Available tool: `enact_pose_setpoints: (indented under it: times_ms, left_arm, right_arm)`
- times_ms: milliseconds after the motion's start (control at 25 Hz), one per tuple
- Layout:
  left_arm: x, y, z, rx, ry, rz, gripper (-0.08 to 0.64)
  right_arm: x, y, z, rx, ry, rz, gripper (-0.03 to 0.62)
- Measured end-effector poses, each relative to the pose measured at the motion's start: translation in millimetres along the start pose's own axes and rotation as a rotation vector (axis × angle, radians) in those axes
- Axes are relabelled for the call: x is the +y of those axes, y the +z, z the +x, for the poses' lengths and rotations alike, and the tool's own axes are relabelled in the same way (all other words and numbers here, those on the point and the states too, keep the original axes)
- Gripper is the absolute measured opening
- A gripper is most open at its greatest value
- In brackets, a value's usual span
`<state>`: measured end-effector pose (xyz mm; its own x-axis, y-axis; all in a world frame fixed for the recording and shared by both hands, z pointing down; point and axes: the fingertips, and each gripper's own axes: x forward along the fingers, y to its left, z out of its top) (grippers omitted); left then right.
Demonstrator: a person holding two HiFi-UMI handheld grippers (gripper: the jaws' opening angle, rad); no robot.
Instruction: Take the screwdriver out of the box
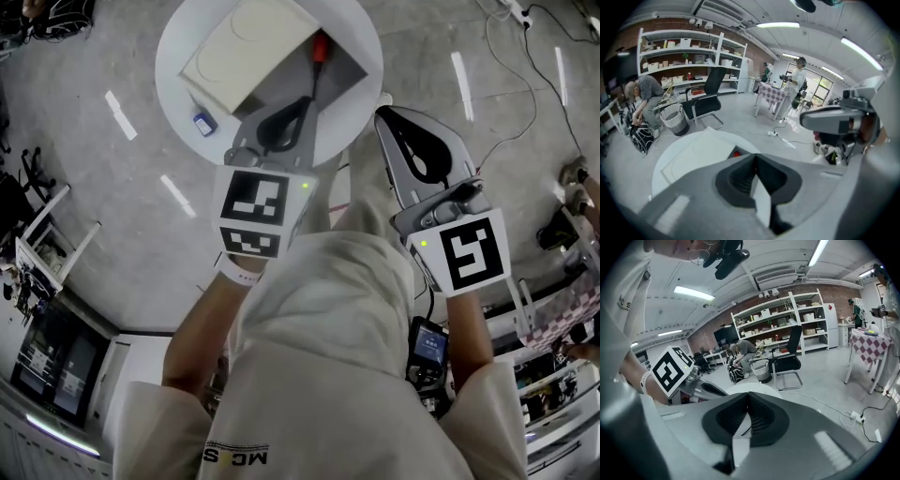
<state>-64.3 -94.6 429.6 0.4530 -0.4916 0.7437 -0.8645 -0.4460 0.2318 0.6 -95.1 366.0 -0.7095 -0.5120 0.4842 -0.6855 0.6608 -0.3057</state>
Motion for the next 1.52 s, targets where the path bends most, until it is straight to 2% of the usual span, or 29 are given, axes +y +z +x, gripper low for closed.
enact_pose_setpoints:
  times_ms: [240,280,320,560,840,1120,1280,1520]
  left_arm:
    - [16,-21,37,0.049,0.012,-0.068,0.003]
    - [18,-22,43,0.054,0.009,-0.073,0.025]
    - [20,-24,49,0.061,0.004,-0.079,0.081]
    - [35,-45,82,0.119,0.025,-0.093,0.083]
    - [49,-63,117,0.188,0.051,-0.105,0.087]
    - [61,-67,138,0.245,0.055,-0.099,0.087]
    - [65,-72,156,0.29,0.055,-0.115,0.095]
    - [63,-81,174,0.34,0.044,-0.133,0.109]
  right_arm:
    - [-9,-21,19,0.012,0.006,0.022,-0.002]
    - [-12,-22,21,0.011,0.005,0.027,-0.002]
    - [-15,-25,24,0.013,0.007,0.026,-0.002]
    - [-32,-40,38,0.017,-0.015,0.073,-0.002]
    - [-48,-58,45,0.049,0.007,0.065,-0.002]
    - [-52,-50,54,0.047,-0.006,0.084,-0.002]
    - [-60,-46,58,0.038,-0.023,0.121,-0.002]
    - [-68,-46,58,0.046,-0.024,0.12,-0.002]
